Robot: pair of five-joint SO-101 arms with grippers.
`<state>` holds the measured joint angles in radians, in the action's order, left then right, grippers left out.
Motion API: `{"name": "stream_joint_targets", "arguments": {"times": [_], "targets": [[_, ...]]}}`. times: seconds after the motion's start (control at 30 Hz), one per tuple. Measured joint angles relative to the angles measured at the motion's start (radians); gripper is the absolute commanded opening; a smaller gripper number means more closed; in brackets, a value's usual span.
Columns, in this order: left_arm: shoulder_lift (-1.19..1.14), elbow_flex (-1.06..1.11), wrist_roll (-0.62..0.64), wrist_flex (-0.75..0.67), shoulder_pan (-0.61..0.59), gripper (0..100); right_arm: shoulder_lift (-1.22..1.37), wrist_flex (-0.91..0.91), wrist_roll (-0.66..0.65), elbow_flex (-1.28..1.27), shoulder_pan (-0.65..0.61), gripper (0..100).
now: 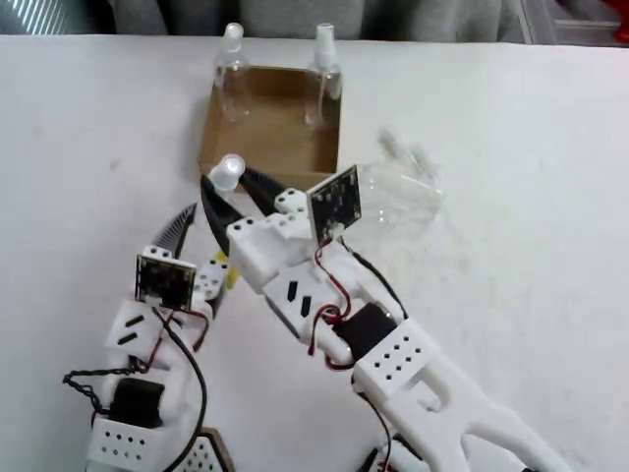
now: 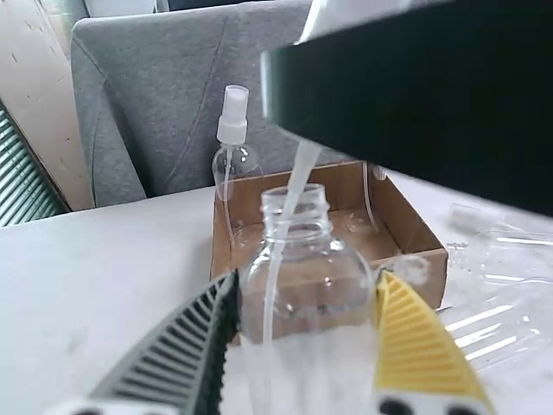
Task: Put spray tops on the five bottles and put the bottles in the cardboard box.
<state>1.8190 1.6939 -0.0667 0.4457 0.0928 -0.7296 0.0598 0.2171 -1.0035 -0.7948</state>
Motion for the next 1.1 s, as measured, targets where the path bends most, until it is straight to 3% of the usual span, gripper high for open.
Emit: {"name": "stream_joint_targets", "arguments": {"times": [0.77, 0.97, 1.1], "targets": [[0.000, 0.000, 0.000, 0.017, -0.005, 13, -0.012, -0.069, -0.008, 0.008, -0.012, 3.3], [0.000, 0.000, 0.000, 0.017, -0.005, 13, -0.012, -0.069, -0.008, 0.008, -0.015, 14.9], [0.000, 0.000, 0.000, 0.015, -0.005, 13, 0.058, -0.084, -0.009, 0.005, -0.028, 15.5]]}}
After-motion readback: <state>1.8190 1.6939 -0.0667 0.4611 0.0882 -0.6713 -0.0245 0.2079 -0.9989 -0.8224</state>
